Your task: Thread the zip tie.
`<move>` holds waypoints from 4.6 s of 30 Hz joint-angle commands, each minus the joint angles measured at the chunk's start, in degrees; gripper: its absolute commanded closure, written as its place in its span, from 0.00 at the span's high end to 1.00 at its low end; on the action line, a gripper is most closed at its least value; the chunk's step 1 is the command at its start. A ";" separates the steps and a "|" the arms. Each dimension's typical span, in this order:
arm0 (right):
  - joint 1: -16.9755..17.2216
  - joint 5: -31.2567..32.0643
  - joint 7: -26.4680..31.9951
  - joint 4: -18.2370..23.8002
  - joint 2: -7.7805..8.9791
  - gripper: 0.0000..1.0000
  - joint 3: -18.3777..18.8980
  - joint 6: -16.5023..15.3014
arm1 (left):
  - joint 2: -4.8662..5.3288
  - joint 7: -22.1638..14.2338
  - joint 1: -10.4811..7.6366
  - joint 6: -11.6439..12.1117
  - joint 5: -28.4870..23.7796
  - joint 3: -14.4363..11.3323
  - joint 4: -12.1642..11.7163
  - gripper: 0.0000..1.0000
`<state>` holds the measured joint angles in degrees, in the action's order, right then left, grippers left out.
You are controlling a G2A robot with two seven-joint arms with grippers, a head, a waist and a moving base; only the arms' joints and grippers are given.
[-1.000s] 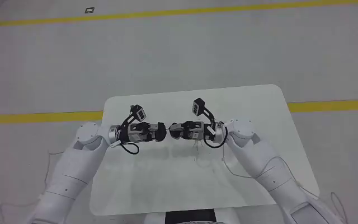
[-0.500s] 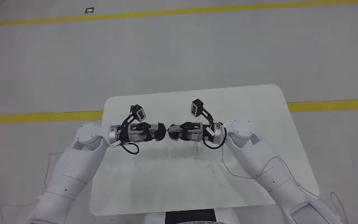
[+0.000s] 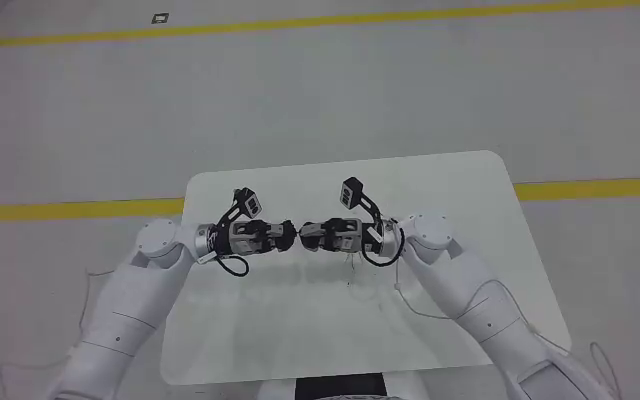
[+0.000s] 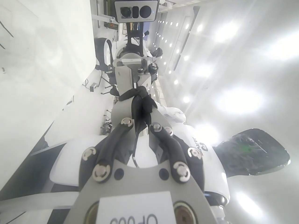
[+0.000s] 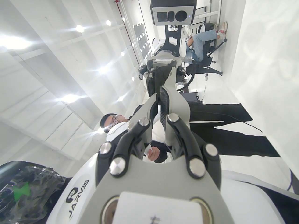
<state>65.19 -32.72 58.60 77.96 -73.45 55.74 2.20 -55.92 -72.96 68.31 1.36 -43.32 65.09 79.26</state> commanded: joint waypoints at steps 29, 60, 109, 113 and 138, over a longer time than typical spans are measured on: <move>2.61 0.25 -1.86 0.70 1.60 1.00 5.70 -0.80 | 0.49 2.39 0.90 6.98 2.24 0.98 0.81 0.00; 1.11 12.09 -3.52 3.51 2.66 1.00 6.26 1.83 | -7.61 0.85 5.88 18.13 11.01 22.71 5.20 0.00; -17.83 59.52 12.16 -6.28 -2.76 1.00 -14.03 17.28 | -7.61 0.85 5.88 18.13 11.01 22.71 5.20 0.00; -17.96 64.61 12.14 -5.58 -2.91 1.00 -15.71 17.28 | -7.61 0.85 5.88 18.13 11.01 22.71 5.20 0.00; -15.43 79.35 21.05 -2.66 -7.29 1.00 -12.94 17.28 | -7.61 0.85 5.88 18.13 11.01 22.71 5.20 0.00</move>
<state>49.75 46.64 79.64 75.29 -80.74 42.81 19.48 -63.52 -72.12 74.18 19.48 -32.31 87.80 84.46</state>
